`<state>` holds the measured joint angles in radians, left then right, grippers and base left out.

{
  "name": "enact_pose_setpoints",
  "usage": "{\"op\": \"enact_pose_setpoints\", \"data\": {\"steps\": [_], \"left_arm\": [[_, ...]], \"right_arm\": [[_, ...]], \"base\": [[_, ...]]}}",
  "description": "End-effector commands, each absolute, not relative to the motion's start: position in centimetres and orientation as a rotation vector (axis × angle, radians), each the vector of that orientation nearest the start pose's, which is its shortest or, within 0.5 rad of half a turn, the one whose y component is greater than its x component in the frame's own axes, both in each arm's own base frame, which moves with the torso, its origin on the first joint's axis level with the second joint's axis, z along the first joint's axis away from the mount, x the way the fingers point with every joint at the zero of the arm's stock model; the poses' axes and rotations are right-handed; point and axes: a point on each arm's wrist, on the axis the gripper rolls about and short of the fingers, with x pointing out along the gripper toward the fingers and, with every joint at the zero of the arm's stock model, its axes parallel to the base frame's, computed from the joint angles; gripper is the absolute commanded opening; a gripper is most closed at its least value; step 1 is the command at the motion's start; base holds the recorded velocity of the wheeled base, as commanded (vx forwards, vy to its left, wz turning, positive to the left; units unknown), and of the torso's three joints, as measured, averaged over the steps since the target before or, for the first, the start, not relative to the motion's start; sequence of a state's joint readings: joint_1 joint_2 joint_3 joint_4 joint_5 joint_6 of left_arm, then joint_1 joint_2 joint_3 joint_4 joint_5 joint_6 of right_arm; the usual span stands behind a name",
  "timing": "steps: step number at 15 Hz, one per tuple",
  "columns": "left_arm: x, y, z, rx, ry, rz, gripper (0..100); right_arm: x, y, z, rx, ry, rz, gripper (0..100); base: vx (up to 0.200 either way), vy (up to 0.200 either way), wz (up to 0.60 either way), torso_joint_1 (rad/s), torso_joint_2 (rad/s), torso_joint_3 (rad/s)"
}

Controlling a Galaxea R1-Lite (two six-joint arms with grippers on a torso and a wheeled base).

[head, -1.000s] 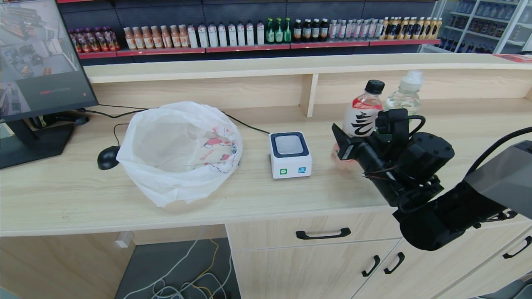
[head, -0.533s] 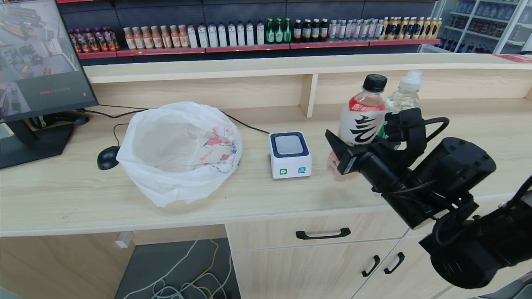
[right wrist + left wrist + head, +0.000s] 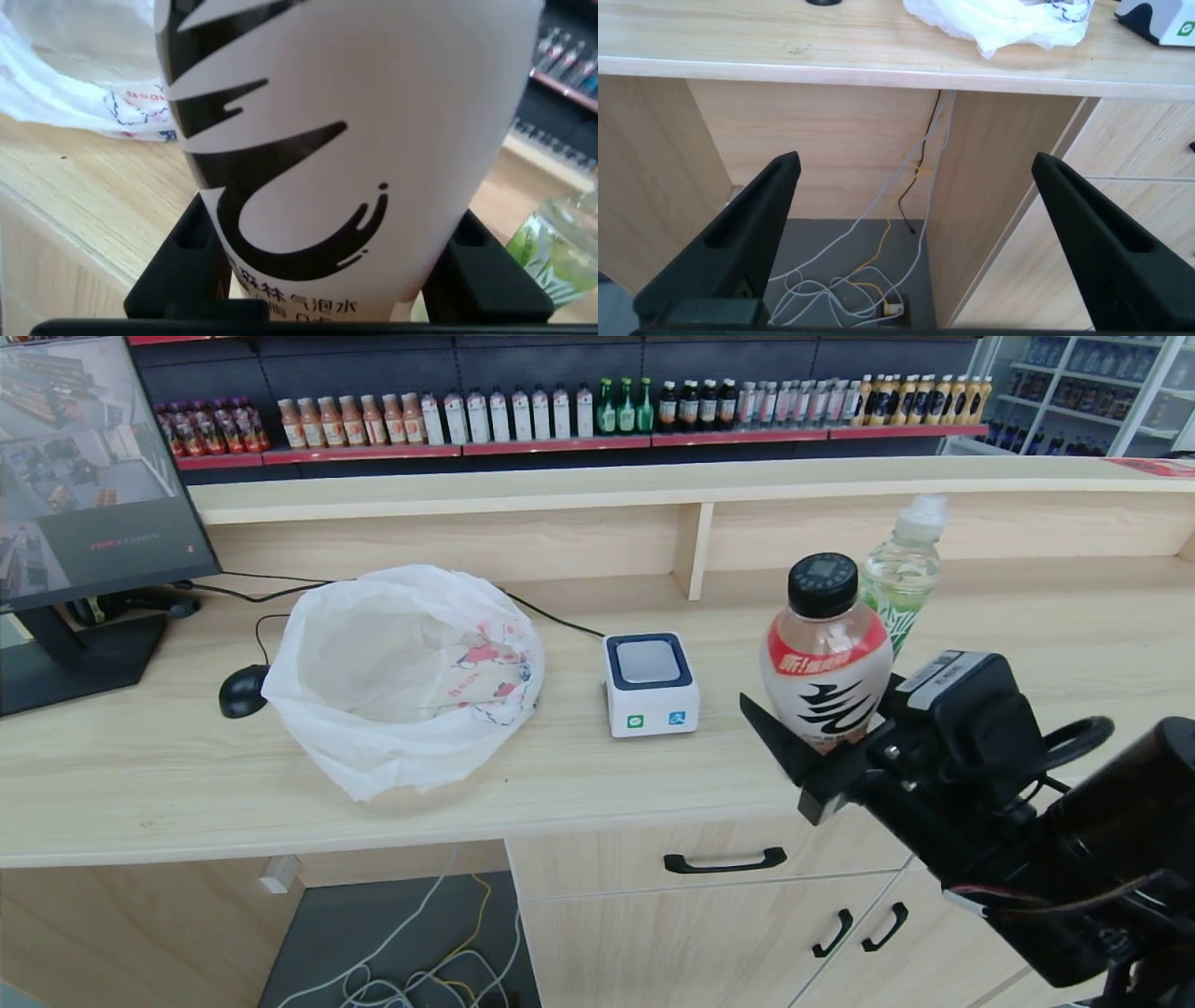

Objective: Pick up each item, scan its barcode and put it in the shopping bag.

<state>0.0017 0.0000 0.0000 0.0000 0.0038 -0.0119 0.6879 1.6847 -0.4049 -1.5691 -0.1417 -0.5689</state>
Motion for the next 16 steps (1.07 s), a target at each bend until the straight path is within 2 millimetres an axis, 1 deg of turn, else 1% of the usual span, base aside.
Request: {"op": "enact_pose_setpoints", "data": {"steps": [1, 3, 4, 5, 6, 8, 9, 10, 11, 13, 14, 15, 16], "left_arm": [[-2.3, 0.0, 7.5, -0.012, 0.0, 0.006, 100], [-2.3, 0.0, 7.5, -0.012, 0.0, 0.005, 100], [-2.3, 0.0, 7.5, -0.012, 0.0, 0.005, 100], [-2.3, 0.0, 7.5, -0.012, 0.0, 0.005, 100], [-2.3, 0.0, 7.5, -0.012, 0.0, 0.005, 100], [-2.3, 0.0, 7.5, -0.012, 0.0, 0.006, 100], [-2.3, 0.0, 7.5, -0.012, 0.0, 0.006, 100], [-2.3, 0.0, 7.5, -0.012, 0.0, 0.006, 100], [-2.3, 0.0, 7.5, -0.012, 0.0, 0.006, 100], [-2.3, 0.0, 7.5, -0.012, 0.0, 0.006, 100], [-2.3, 0.0, 7.5, -0.012, 0.0, 0.006, 100], [-2.3, 0.0, 7.5, -0.012, 0.0, 0.006, 100], [-2.3, 0.0, 7.5, -0.012, 0.0, 0.006, 100]], "right_arm": [[18.4, 17.5, 19.8, -0.488, -0.522, 0.482, 0], [17.3, 18.9, 20.3, -0.557, -0.585, 0.512, 0], [16.4, 20.0, 20.6, -0.597, -0.623, 0.52, 0], [16.0, 20.3, 20.7, -0.619, -0.64, 0.522, 0], [15.3, 20.7, 20.8, -0.691, -0.683, 0.526, 0], [13.7, 22.0, 20.5, -0.749, -0.722, 0.569, 0], [13.0, 22.7, 20.1, -0.766, -0.722, 0.586, 0], [12.3, 23.2, 20.3, -0.773, -0.732, 0.584, 0], [11.6, 23.7, 20.9, -0.785, -0.753, 0.563, 0], [10.1, 24.5, 21.1, -0.787, -0.787, 0.588, 0], [9.4, 24.8, 21.1, -0.802, -0.794, 0.595, 0], [8.1, 25.2, 21.0, -0.833, -0.818, 0.608, 0], [7.9, 25.3, 20.9, -0.846, -0.826, 0.61, 0]], "base": [[0.0, 0.0, 0.0, 0.0, 0.0, 0.0], [0.0, 0.0, 0.0, 0.0, 0.0, 0.0], [0.0, 0.0, 0.0, 0.0, 0.0, 0.0], [0.0, 0.0, 0.0, 0.0, 0.0, 0.0], [0.0, 0.0, 0.0, 0.0, 0.0, 0.0], [0.0, 0.0, 0.0, 0.0, 0.0, 0.0], [0.0, 0.0, 0.0, 0.0, 0.0, 0.0], [0.0, 0.0, 0.0, 0.0, 0.0, 0.0], [0.0, 0.0, 0.0, 0.0, 0.0, 0.0], [0.0, 0.0, 0.0, 0.0, 0.0, 0.0], [0.0, 0.0, 0.0, 0.0, 0.0, 0.0], [0.0, 0.0, 0.0, 0.0, 0.0, 0.0], [0.0, 0.0, 0.0, 0.0, 0.0, 0.0]]}}
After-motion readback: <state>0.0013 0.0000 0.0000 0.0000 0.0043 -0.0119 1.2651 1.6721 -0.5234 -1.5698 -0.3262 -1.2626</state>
